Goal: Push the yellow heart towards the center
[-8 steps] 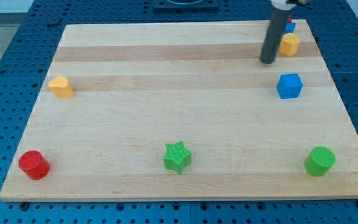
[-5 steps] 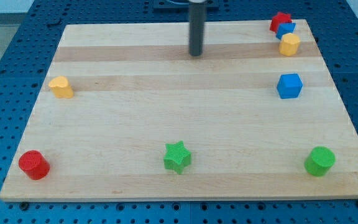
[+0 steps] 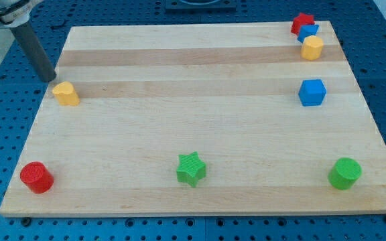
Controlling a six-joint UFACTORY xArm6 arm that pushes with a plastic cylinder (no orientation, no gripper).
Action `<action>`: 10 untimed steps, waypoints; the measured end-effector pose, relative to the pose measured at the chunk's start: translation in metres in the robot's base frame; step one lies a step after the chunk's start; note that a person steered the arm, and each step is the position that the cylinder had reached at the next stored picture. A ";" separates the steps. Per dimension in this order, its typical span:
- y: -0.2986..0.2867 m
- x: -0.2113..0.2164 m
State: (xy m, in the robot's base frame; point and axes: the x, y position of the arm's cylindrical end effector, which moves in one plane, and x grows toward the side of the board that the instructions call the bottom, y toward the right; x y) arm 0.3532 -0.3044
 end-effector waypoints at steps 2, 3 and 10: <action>0.000 0.016; 0.000 0.038; 0.149 -0.011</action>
State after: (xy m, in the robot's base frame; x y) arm 0.3422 -0.1554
